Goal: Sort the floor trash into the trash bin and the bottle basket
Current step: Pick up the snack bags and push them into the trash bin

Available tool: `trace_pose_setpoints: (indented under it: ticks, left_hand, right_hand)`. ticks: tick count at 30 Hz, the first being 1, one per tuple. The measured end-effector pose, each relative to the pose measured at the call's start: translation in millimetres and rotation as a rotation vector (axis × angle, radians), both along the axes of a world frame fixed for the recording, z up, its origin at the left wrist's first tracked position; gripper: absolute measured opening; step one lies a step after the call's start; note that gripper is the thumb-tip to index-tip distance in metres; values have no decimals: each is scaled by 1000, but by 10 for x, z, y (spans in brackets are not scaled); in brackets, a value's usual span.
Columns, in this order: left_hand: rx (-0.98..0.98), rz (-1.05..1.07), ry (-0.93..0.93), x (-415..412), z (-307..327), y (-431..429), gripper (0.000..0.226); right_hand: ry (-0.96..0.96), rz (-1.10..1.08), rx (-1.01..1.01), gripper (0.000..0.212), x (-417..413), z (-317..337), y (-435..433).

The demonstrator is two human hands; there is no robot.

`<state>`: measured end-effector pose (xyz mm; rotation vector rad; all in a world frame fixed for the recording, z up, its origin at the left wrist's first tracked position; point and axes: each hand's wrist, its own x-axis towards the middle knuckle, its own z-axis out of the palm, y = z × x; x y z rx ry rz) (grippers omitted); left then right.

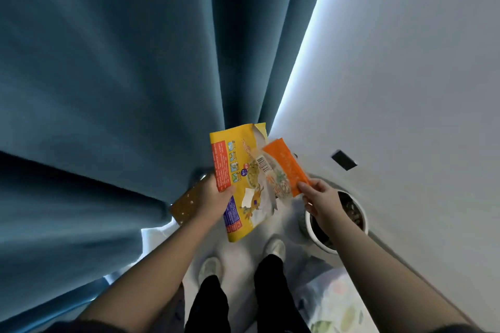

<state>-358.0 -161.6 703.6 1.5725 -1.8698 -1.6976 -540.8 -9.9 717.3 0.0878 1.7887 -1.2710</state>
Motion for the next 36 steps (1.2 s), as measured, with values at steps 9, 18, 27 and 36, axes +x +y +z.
trace_pose_setpoints:
  ticks: [9,18,27,36]
  left_hand:
    - [88,27,-125,-1386,-1803,-233,26]
    - [-6,10,-181,-2087,-4087,-700,32]
    - [-173,-76,-487,-2297,-5232,-878,35]
    - [-770,-542,-507,-1996,-4589,-798,72]
  right_hand:
    - [-49,-39,145,18,-1055,-1753,-179]
    - [-114,-30,229,17,-1377,-4073,-804]
    - [160,311,693,5,-1407,-5446,-1308]
    - [990,998,703,36,-1481,-4964,-1012]
